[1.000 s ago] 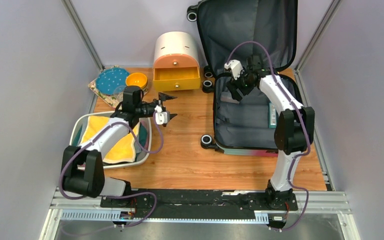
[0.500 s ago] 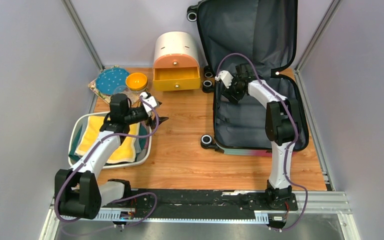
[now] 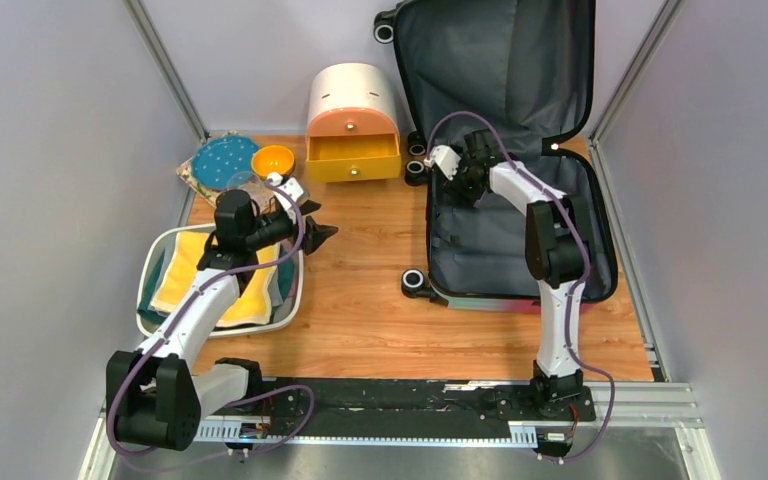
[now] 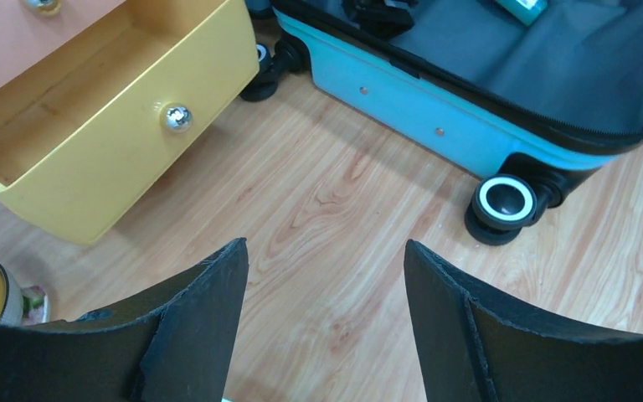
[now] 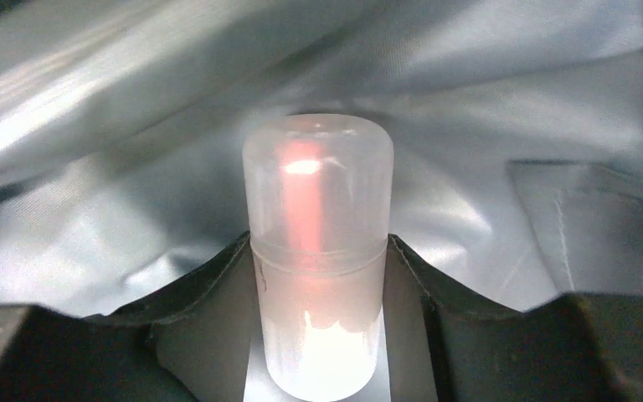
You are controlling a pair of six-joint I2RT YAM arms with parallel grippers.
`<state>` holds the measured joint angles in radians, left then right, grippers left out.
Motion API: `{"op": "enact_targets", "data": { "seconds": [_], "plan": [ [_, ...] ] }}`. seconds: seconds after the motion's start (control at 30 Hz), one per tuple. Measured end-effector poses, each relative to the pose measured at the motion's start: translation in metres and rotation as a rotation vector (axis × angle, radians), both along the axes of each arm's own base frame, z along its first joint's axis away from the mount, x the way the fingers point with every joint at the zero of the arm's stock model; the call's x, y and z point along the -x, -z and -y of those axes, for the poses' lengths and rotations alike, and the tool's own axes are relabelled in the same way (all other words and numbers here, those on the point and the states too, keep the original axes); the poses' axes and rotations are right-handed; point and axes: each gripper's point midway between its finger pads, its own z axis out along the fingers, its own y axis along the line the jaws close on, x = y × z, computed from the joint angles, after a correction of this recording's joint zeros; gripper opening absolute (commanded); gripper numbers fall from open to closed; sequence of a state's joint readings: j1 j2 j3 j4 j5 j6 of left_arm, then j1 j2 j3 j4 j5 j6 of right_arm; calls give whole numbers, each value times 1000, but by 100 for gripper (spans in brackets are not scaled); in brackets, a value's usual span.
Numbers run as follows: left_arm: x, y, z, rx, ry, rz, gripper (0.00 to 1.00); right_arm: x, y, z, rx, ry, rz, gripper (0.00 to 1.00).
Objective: Open, take out, and arrange the luggage
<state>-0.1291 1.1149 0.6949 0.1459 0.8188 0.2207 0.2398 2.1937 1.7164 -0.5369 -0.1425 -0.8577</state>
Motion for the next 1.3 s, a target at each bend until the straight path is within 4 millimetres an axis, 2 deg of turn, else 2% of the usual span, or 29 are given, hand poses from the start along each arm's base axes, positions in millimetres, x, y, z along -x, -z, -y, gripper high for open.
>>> {"op": "enact_targets", "data": {
  "seconds": [0.1,0.2,0.27,0.33,0.37,0.43,0.47,0.53,0.63,0.7,0.8,0.87,0.97,1.07,1.3],
  "plan": [
    [-4,-6,0,39,-32,-17,76,11,-22,-3,-26,-12,-5,18],
    [-8,-12,-2,74,-66,-30,76,21,-78,-11,-80,-41,58,18],
    [-12,-17,-5,101,-97,-37,76,22,-131,-22,-111,-68,142,18],
    [-18,-22,-11,130,-139,-42,76,18,-180,-42,-142,-110,245,18],
    [-21,-24,-15,141,-160,-43,76,17,-208,-58,-162,-145,306,19],
    [-28,-28,-26,170,-214,-45,76,22,-246,-90,-187,-214,393,19],
    [-30,-28,-31,182,-240,-46,76,26,-259,-107,-196,-251,425,20],
    [-32,-28,-41,198,-284,-51,76,31,-270,-133,-197,-304,460,20],
    [-30,-25,-53,215,-342,-56,77,31,-268,-177,-186,-368,496,20],
    [-27,-26,-55,223,-360,-51,77,28,-250,-200,-167,-393,490,23],
    [-20,-30,-58,229,-377,-27,77,18,-219,-221,-127,-409,463,26],
    [-17,-35,-59,232,-381,-9,77,11,-199,-227,-99,-413,446,27],
    [-14,-41,-60,235,-388,13,77,1,-177,-229,-59,-416,433,37],
    [-13,-41,-61,236,-391,16,78,-3,-178,-229,-47,-415,449,55],
    [-13,-36,-61,233,-396,2,79,-5,-185,-232,-43,-421,477,70]
  ]
}}
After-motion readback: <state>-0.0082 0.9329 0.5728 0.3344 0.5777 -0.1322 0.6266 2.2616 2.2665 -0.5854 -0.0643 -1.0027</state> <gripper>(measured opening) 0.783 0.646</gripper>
